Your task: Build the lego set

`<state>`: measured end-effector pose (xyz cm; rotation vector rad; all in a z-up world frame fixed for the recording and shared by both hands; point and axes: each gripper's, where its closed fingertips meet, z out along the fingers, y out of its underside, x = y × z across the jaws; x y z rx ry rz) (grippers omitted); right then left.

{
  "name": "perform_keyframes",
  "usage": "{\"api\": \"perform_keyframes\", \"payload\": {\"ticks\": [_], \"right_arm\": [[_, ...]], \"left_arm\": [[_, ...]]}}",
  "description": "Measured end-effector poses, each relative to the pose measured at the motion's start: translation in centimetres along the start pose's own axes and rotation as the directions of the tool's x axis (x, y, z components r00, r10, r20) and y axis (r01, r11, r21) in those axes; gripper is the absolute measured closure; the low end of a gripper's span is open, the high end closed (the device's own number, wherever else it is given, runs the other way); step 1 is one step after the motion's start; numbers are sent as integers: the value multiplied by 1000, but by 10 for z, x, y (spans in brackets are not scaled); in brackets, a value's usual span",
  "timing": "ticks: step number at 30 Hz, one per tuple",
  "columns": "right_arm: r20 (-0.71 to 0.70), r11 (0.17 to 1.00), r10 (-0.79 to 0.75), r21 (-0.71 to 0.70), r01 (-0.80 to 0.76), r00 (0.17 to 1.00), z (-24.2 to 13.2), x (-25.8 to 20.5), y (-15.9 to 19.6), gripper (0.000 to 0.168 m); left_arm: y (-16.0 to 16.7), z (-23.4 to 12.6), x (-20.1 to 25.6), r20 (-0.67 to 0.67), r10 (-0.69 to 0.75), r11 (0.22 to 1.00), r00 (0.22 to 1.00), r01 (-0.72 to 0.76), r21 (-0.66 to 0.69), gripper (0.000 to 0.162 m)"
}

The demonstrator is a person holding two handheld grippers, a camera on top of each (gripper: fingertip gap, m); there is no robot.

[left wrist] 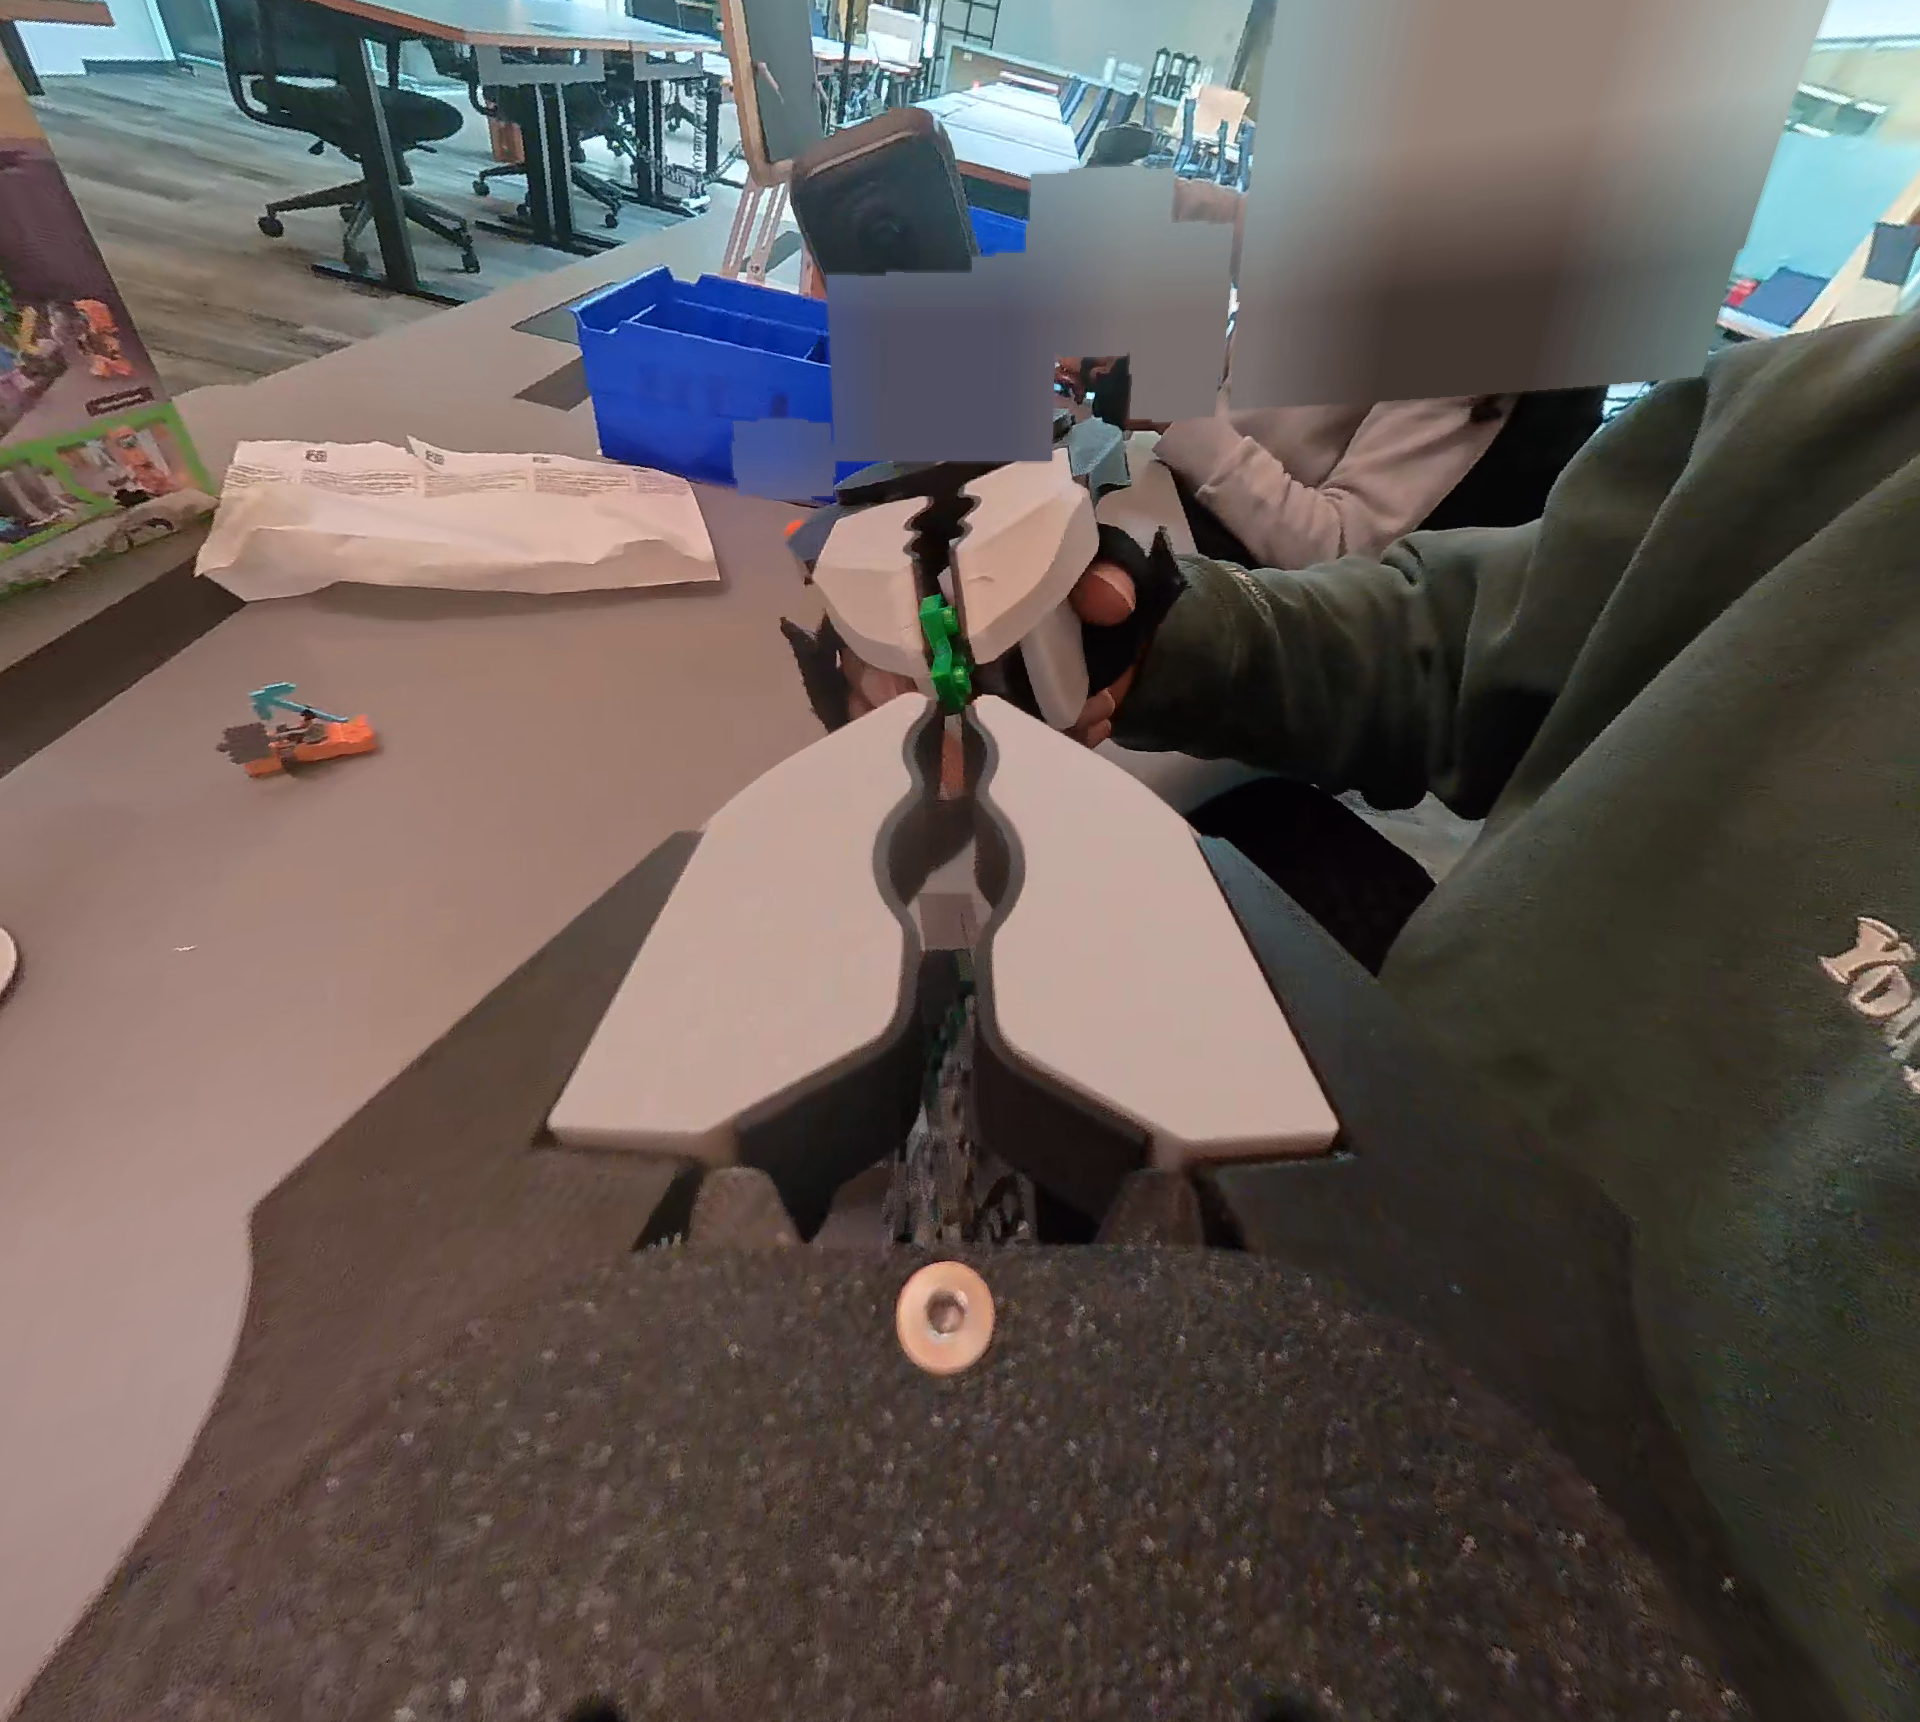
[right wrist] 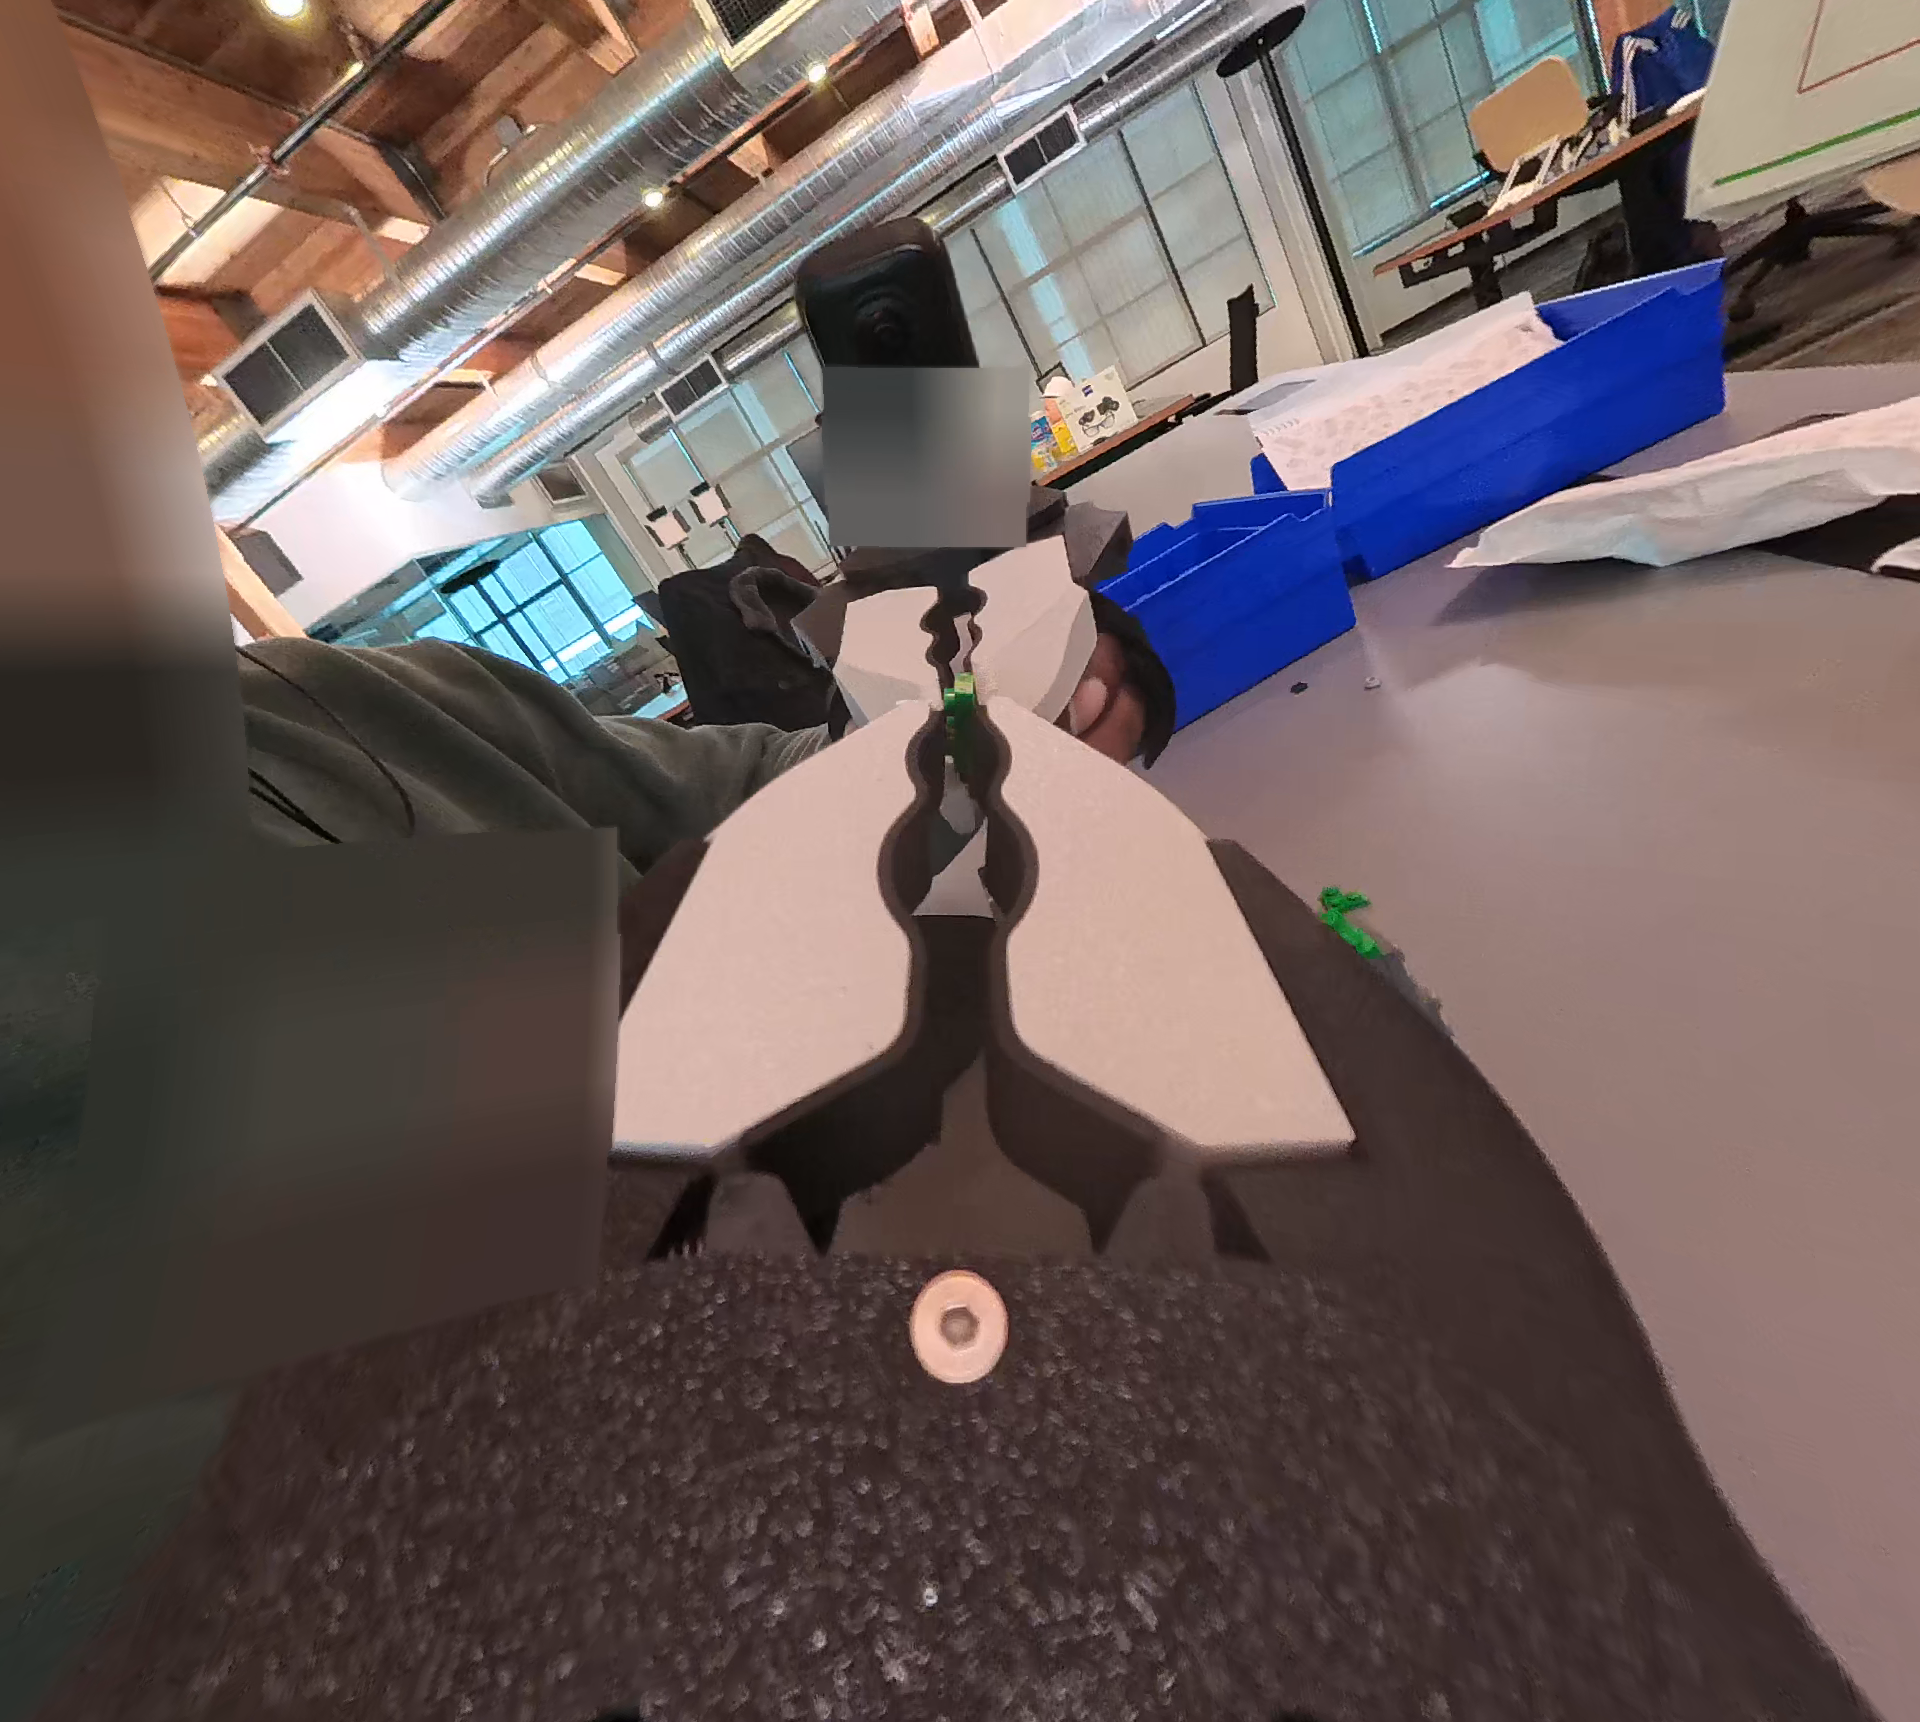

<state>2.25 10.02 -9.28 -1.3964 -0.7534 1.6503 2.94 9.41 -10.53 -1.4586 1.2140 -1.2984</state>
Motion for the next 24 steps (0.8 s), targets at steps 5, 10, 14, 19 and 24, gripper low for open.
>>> {"api": "perform_keyframes", "payload": {"ticks": [5,10,14,19,24], "right_arm": [[-2,999,-42,-19,42,999,2,-1,3,164],[-19,992,-99,-85,97,995,2,0,10,163],[-42,973,-168,-169,159,985,2,0,13,161],[-55,945,-229,-250,209,972,2,-1,13,154],[-41,945,-205,-269,187,978,6,-4,16,163]], "left_arm": [[2,-2,1,-8,-8,1000,1000,8,-4,160],[9,-4,2,-6,21,998,1000,-21,-62,161],[11,-8,3,-15,35,994,999,-36,-104,161],[14,-11,4,-22,47,990,999,-49,-135,162],[17,-12,5,-24,66,985,997,-69,-158,162]]}}
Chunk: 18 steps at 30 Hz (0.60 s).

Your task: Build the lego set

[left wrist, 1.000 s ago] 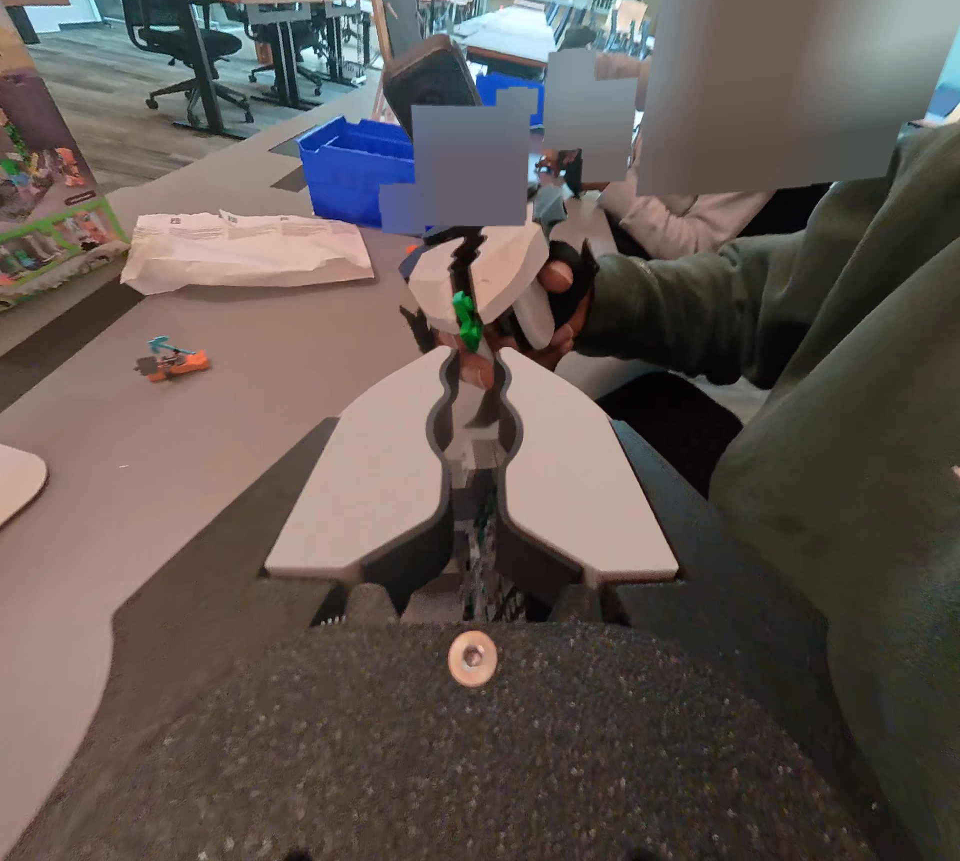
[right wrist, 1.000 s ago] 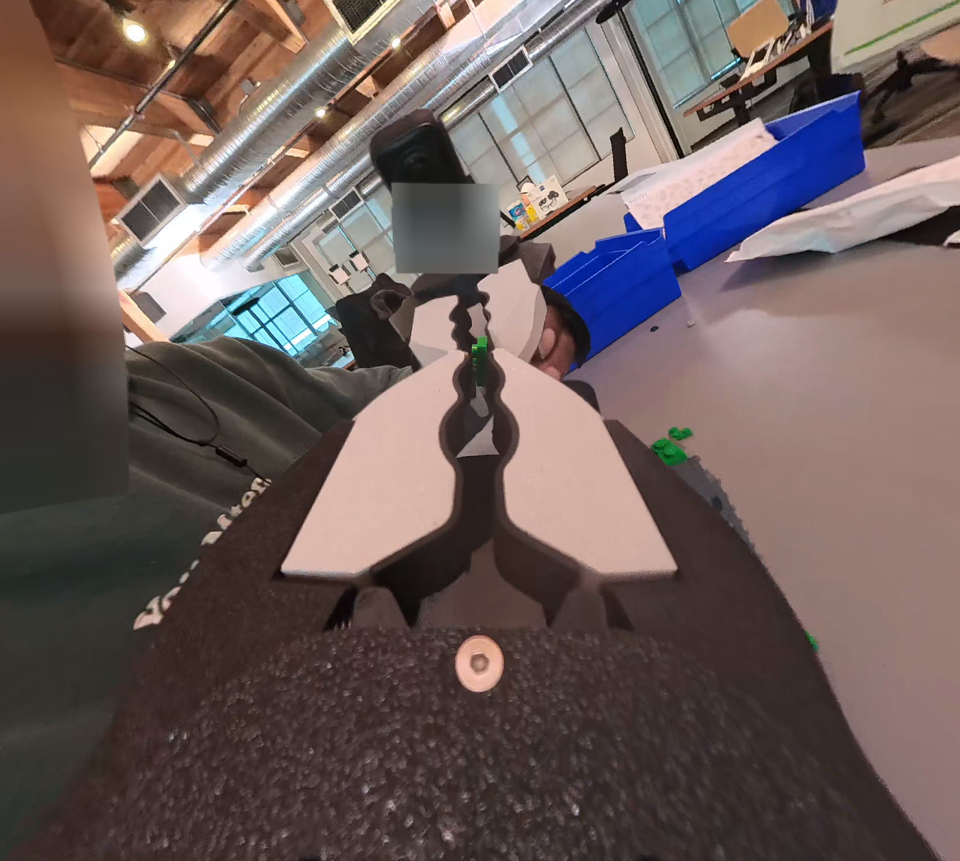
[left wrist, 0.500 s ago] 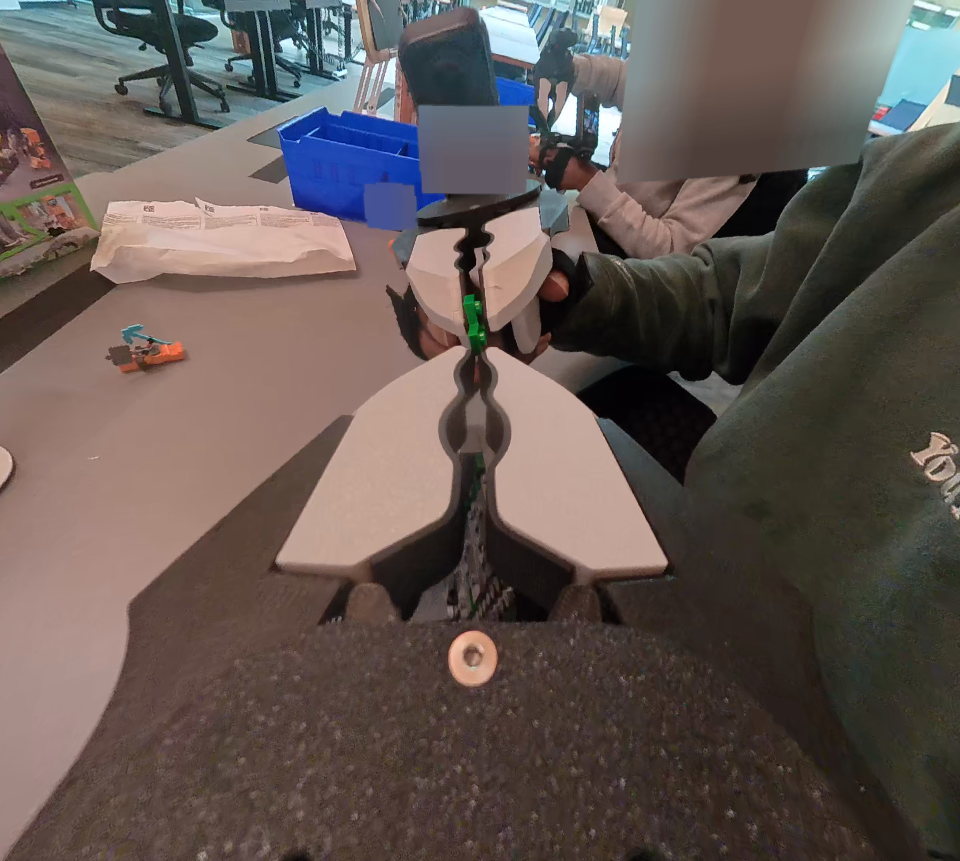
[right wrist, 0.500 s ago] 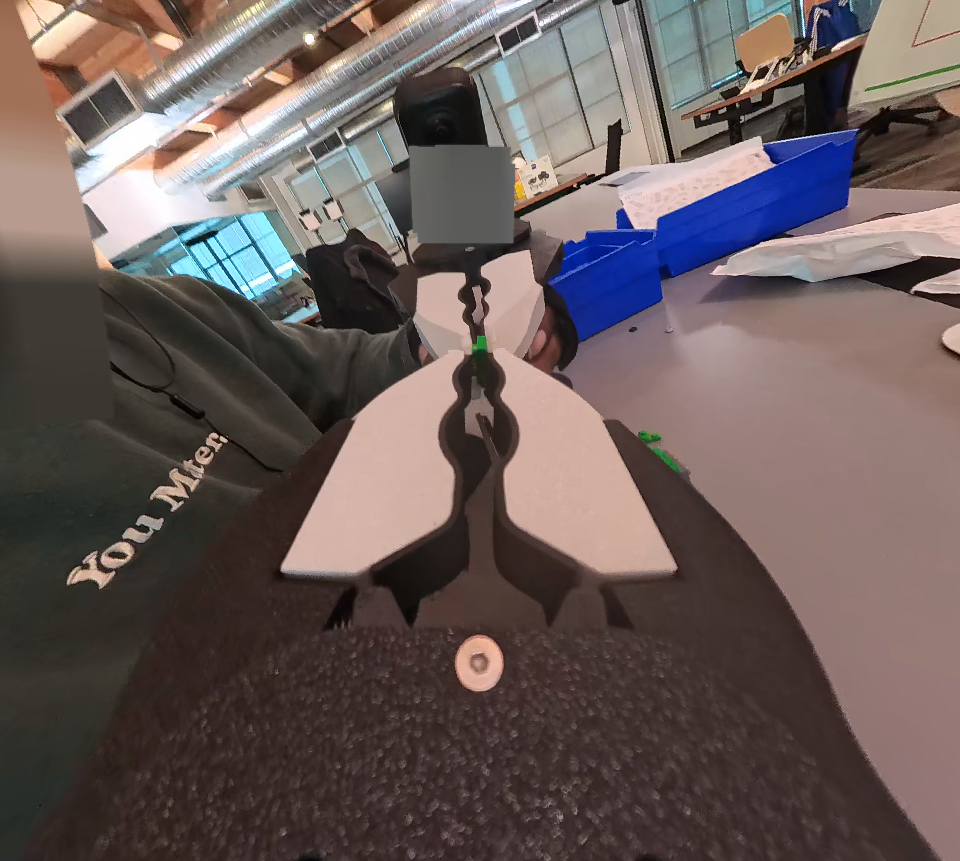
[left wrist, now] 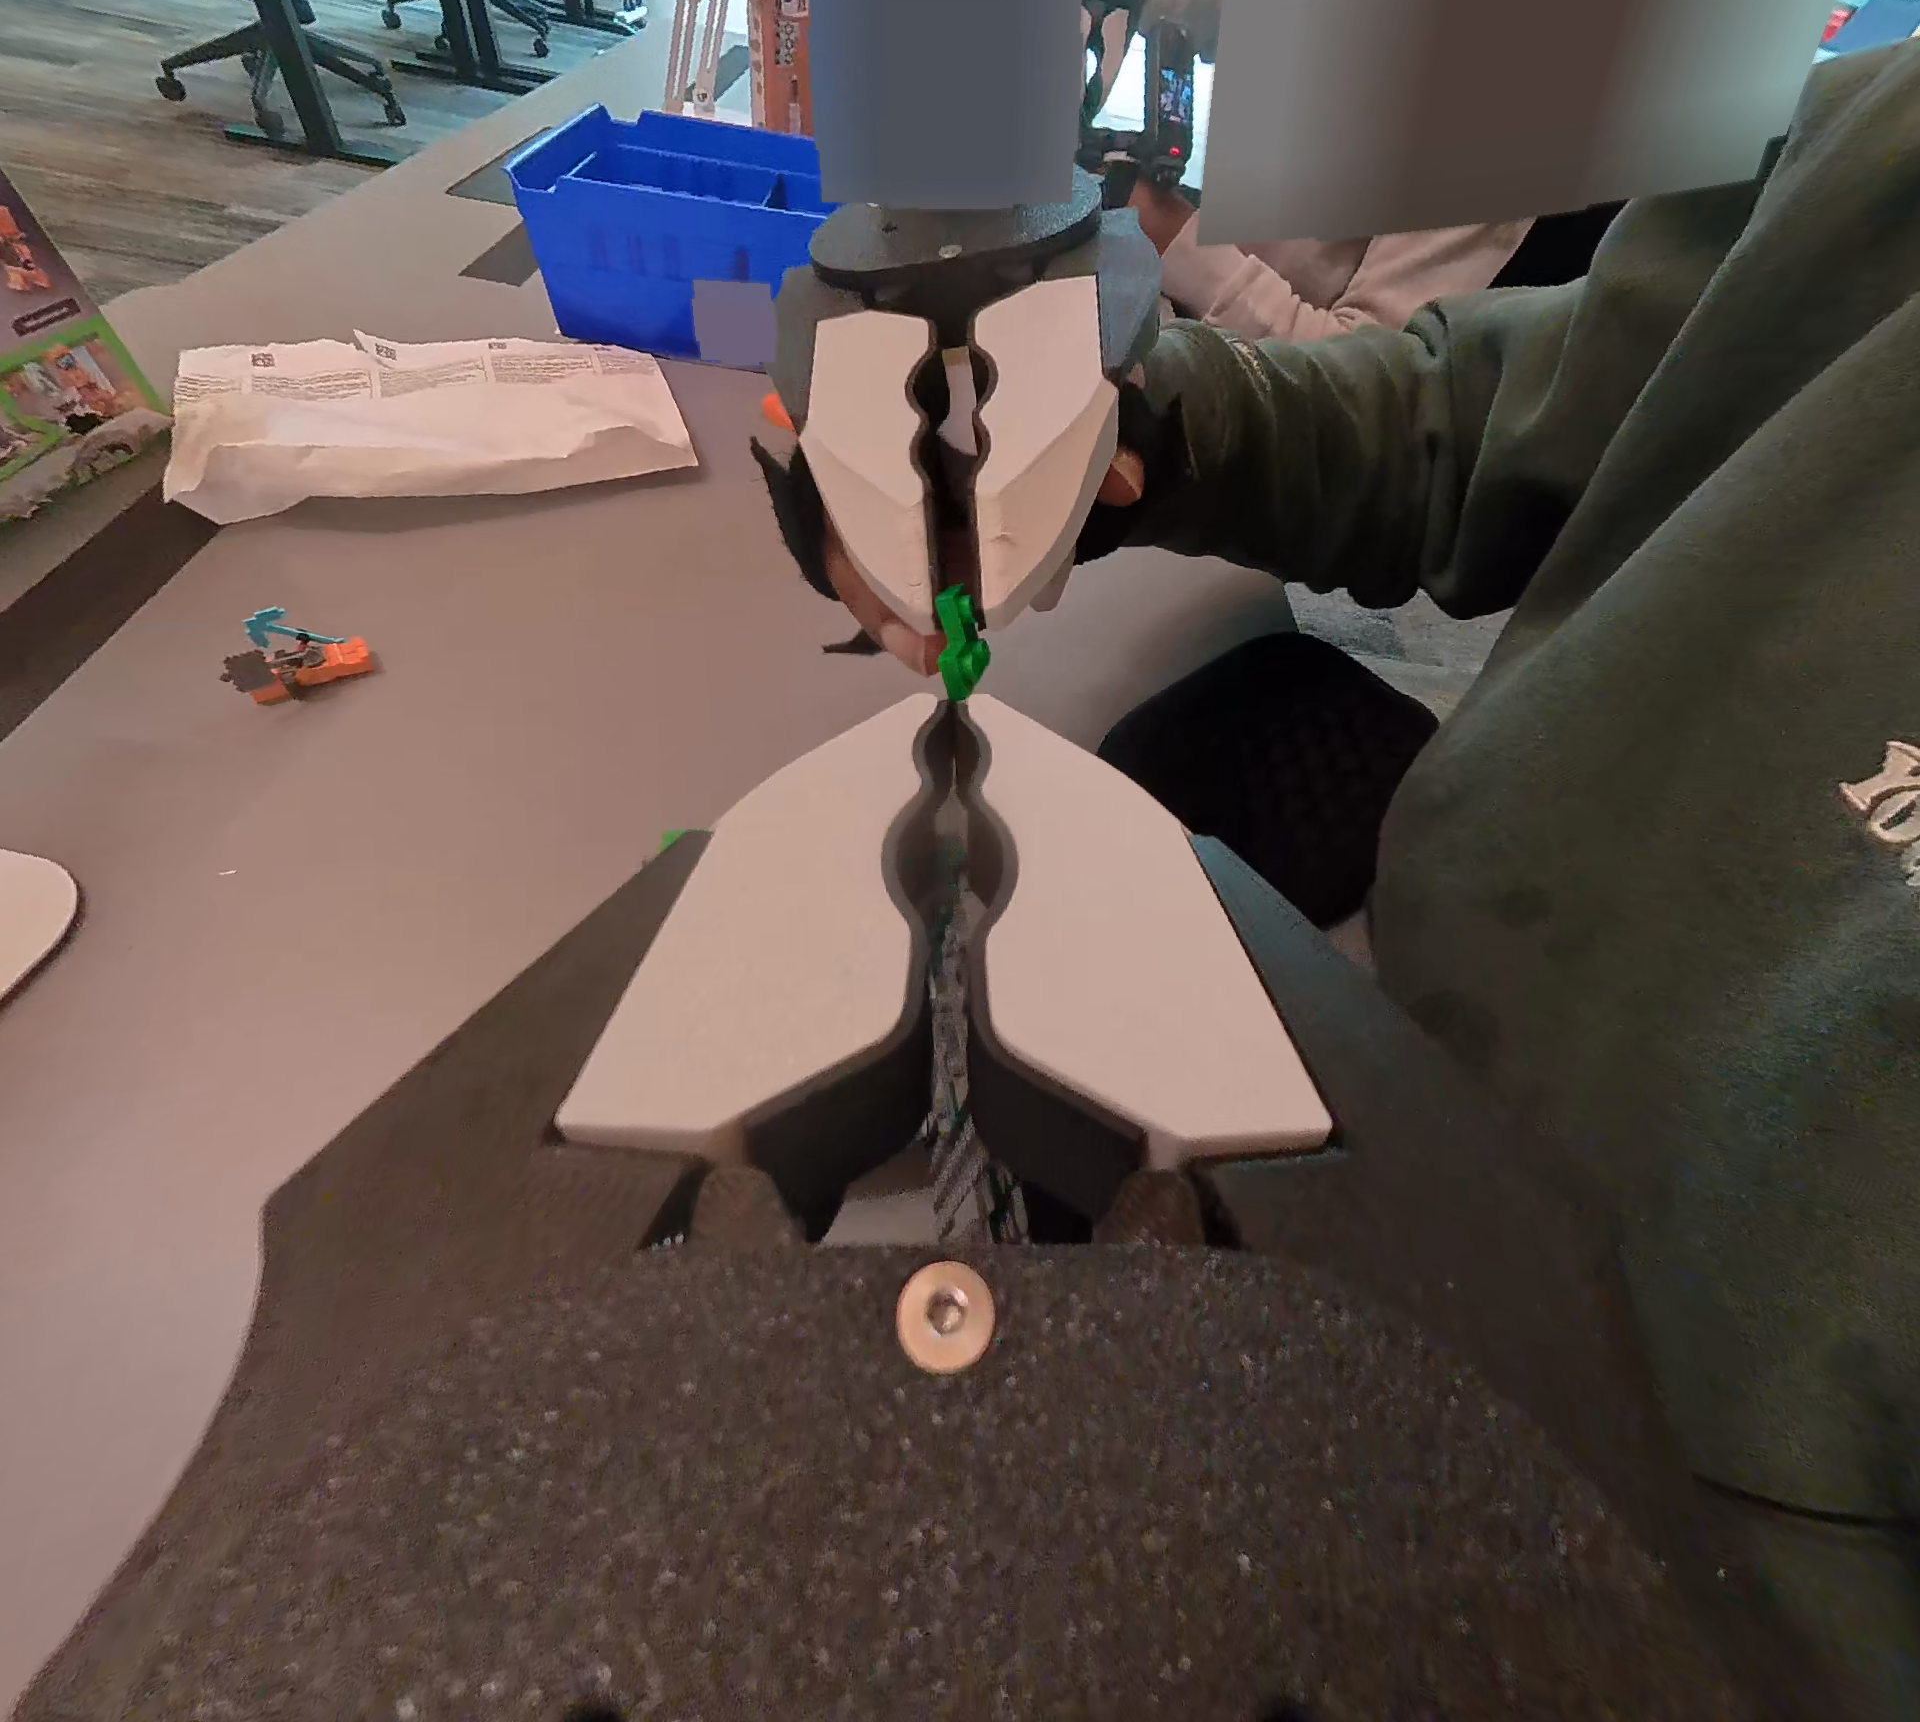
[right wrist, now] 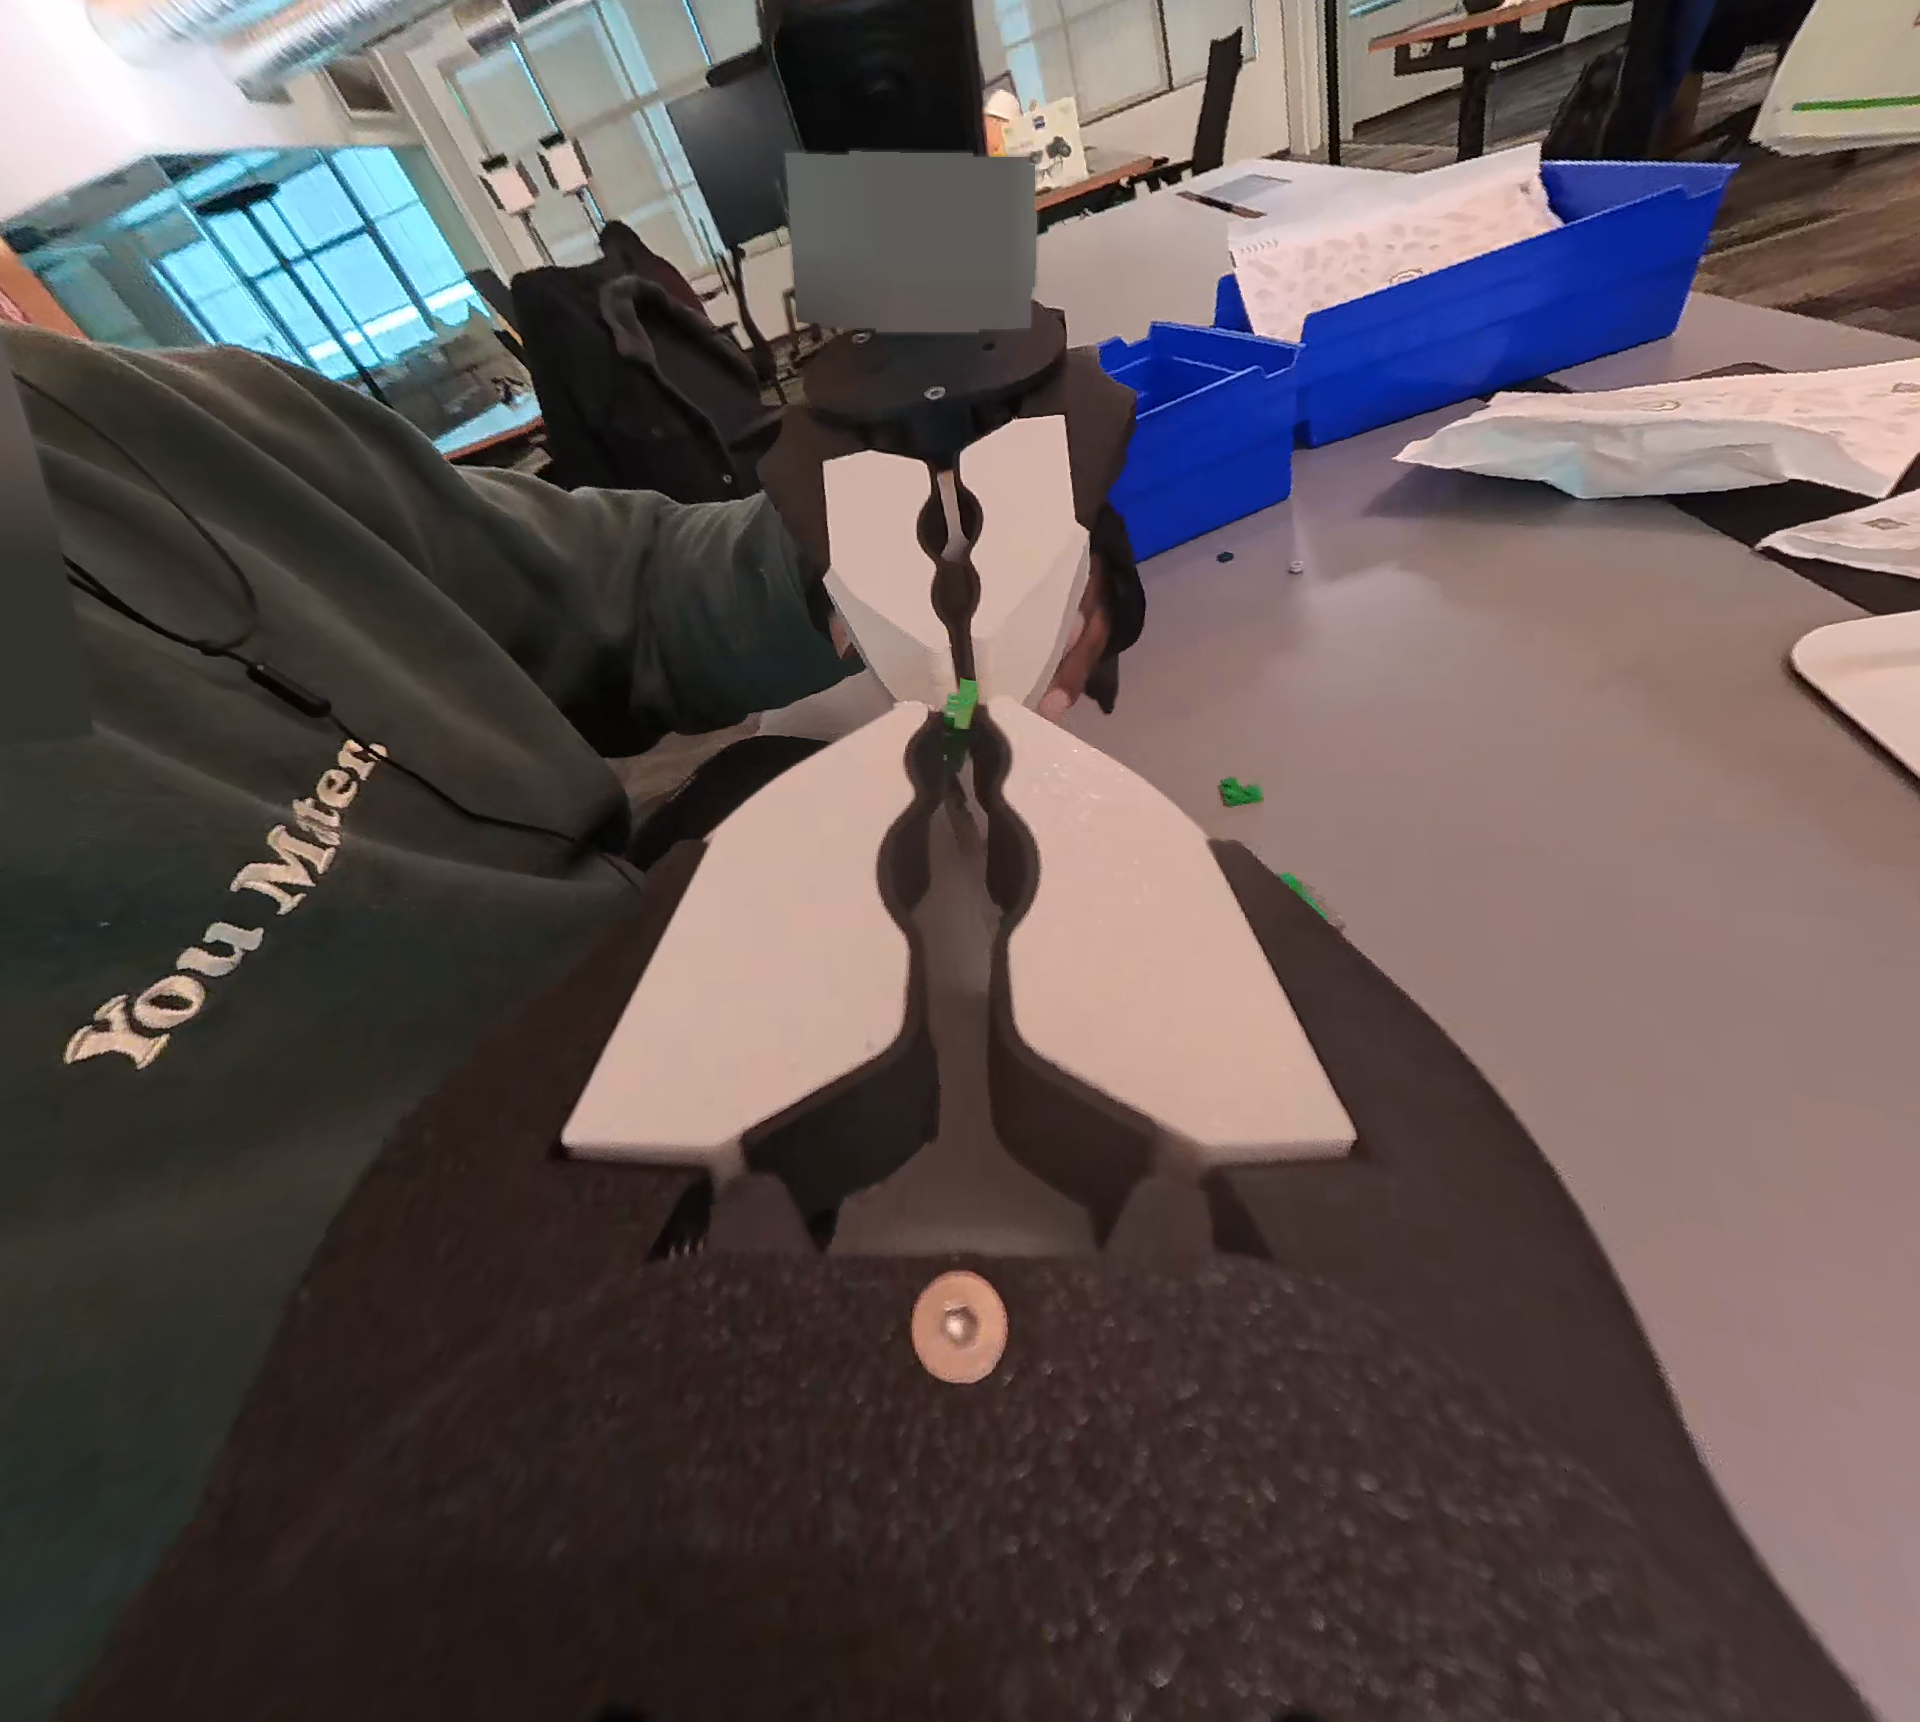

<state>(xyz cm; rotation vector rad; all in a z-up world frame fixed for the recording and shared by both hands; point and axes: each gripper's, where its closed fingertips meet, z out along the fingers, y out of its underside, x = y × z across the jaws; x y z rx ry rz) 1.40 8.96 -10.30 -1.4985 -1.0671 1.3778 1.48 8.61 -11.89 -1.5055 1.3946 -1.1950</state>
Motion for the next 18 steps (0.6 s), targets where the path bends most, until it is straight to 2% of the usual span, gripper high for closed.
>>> {"api": "perform_keyframes", "payload": {"ticks": [8,12,18], "right_arm": [[-1,996,-3,89,3,1000,2,-2,-5,164],[4,988,-14,156,14,1000,0,-2,-12,164],[10,979,-33,200,31,999,-1,-5,-15,164]], "left_arm": [[-6,-4,1,-24,-29,996,999,31,85,162],[-15,-6,3,-49,-45,986,998,52,161,154],[-23,-8,0,-35,-57,972,998,64,225,154]]}}
